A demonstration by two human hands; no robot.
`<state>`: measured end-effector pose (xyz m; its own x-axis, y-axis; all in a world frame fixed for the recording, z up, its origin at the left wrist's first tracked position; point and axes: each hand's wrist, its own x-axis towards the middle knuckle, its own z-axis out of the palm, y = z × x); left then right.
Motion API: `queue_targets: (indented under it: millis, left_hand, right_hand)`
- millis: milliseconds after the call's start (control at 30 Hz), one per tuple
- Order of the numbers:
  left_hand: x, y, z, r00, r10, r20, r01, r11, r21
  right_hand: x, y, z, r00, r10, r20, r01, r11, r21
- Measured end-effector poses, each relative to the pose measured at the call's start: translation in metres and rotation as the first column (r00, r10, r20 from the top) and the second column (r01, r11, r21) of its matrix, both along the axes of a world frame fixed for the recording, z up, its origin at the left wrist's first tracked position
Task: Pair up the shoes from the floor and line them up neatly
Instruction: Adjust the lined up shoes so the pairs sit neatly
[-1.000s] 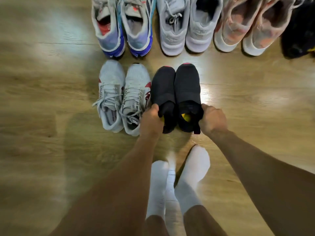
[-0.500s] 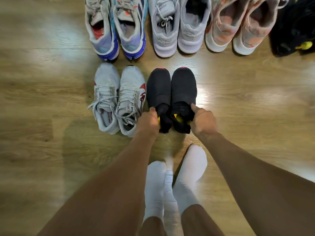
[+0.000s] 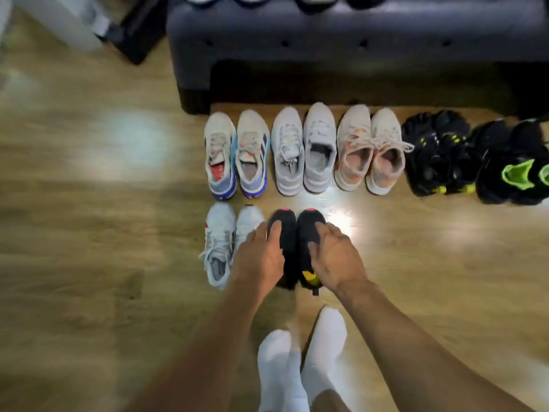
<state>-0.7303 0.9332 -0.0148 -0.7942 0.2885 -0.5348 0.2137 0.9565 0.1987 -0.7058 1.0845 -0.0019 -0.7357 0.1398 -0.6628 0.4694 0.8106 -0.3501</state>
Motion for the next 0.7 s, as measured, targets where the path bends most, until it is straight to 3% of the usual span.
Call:
queue_targets:
  millis: [100, 200, 333, 433, 600, 700]
  left_hand:
    - [-0.062, 0.003, 0.077, 0.982, 0.012, -0.191, -0.007, 1.000, 0.027]
    - [-0.127, 0.009, 0.152, 0.987, 0.010, -0.161, -0.014, 1.000, -0.025]
    - [-0.203, 0.009, 0.218, 0.921, -0.040, -0.386, 0.037, 0.999, -0.016]
    - [-0.257, 0.003, 0.226, 0.909, -0.065, -0.412, 0.062, 0.998, -0.019]
    - [-0.360, 0.001, 0.183, 0.973, -0.016, -0.231, 0.012, 1.000, -0.019]
    - [-0.413, -0.002, 0.146, 0.980, -0.016, -0.200, 0.010, 0.999, -0.031]
  right_hand:
    - [-0.061, -0.004, 0.084, 0.981, 0.078, -0.178, -0.075, 0.997, 0.021]
    - [-0.121, -0.008, 0.160, 0.917, 0.180, -0.356, -0.167, 0.984, 0.069]
    - [-0.194, -0.013, 0.217, 0.878, 0.158, -0.451, -0.148, 0.987, 0.056]
    - [-0.243, -0.022, 0.224, 0.866, 0.147, -0.477, -0.133, 0.989, 0.063]
    - [-0.337, -0.036, 0.193, 0.880, 0.125, -0.457, -0.098, 0.992, 0.083]
    - [-0.391, -0.043, 0.159, 0.888, 0.100, -0.450, -0.046, 0.990, 0.131]
